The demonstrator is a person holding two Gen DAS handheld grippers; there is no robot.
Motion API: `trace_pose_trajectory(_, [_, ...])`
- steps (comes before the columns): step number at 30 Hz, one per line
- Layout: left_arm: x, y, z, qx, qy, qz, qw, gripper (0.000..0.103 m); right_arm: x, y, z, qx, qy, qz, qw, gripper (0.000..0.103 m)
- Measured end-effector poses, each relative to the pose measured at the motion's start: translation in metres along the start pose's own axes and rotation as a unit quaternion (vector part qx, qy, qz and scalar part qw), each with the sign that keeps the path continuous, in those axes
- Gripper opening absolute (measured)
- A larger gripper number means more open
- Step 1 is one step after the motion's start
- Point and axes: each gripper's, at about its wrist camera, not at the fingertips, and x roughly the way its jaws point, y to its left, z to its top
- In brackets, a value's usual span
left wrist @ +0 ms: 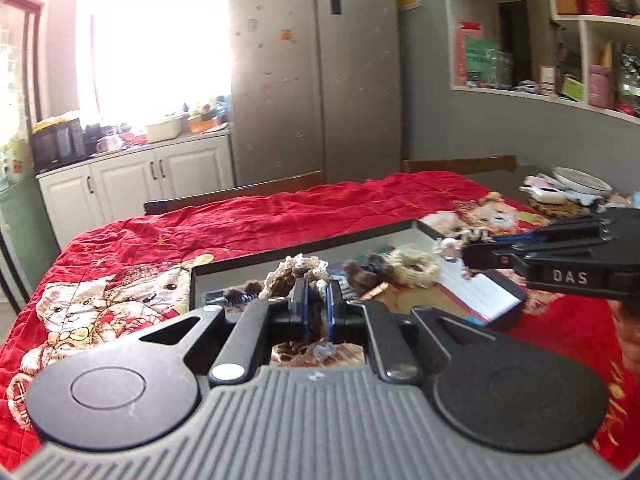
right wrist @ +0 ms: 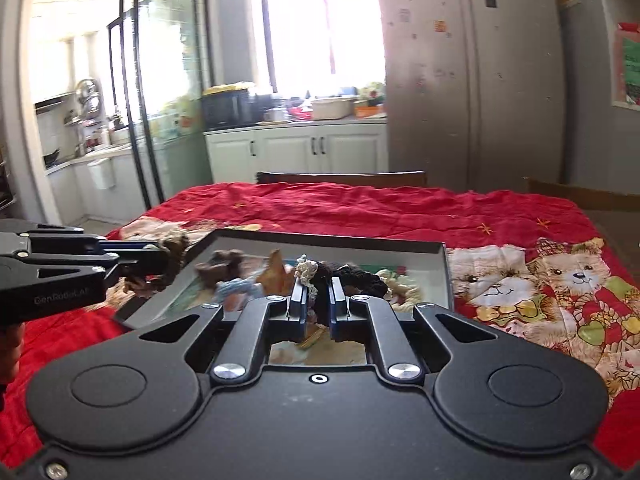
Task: Organize objects
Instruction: 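Carry the brown scrunchie over the box while the right gripper carries the lace scrunchie, then lower the brown scrunchie into the box while the right gripper lowers the lace scrunchie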
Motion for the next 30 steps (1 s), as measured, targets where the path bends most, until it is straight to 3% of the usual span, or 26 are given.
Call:
trace_pose_trajectory(14, [0.053, 0.009, -0.009, -0.017, 0.025, 0.036, 0.9989, 0.010, 0.060, -0.023, -0.002, 0.041, 0.003, -0.033, 0.999, 0.010])
trace_pose_trajectory(30, [0.084, 0.009, -0.024, -0.009, 0.045, 0.037, 0.9982, 0.011, 0.101, -0.020, -0.024, 0.030, 0.037, -0.024, 0.999, 0.010])
